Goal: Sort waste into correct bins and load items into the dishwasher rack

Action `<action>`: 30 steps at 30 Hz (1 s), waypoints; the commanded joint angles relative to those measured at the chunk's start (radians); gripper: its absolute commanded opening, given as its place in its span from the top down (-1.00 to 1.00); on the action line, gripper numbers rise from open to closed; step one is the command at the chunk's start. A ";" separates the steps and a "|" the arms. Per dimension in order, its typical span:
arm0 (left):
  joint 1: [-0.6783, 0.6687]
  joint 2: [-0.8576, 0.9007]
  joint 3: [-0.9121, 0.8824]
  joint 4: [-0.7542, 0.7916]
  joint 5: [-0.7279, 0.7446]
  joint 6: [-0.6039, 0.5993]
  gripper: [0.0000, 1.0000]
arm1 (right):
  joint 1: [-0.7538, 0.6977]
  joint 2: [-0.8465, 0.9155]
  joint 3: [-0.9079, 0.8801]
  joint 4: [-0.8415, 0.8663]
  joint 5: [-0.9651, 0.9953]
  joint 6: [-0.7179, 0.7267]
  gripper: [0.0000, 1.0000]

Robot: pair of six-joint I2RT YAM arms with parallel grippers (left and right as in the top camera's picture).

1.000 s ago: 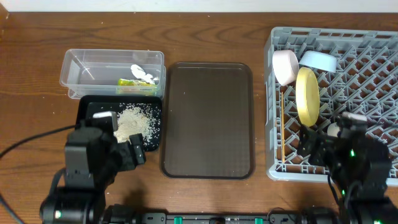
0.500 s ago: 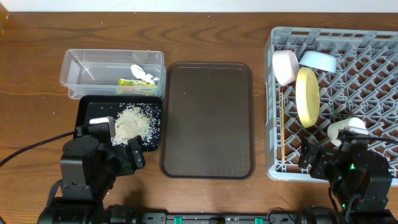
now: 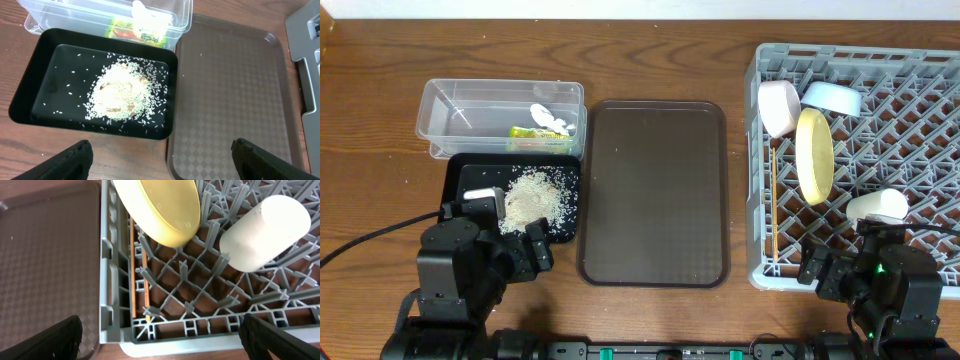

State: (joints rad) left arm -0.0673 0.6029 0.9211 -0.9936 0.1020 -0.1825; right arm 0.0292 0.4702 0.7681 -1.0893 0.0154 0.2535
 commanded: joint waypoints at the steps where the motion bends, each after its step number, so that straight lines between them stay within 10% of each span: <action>1: 0.003 -0.003 -0.008 0.001 0.003 0.006 -0.83 | -0.003 -0.003 -0.006 -0.011 0.006 0.012 -0.99; 13: 0.003 -0.003 -0.008 0.001 0.003 0.006 -0.83 | -0.003 -0.233 -0.073 0.111 0.010 -0.015 -0.98; 30: 0.003 -0.002 -0.008 0.001 0.003 0.006 -0.83 | -0.002 -0.465 -0.525 0.745 0.006 -0.139 -0.99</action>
State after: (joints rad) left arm -0.0673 0.6029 0.9199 -0.9928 0.1020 -0.1825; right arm 0.0292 0.0139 0.3065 -0.3912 0.0185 0.1314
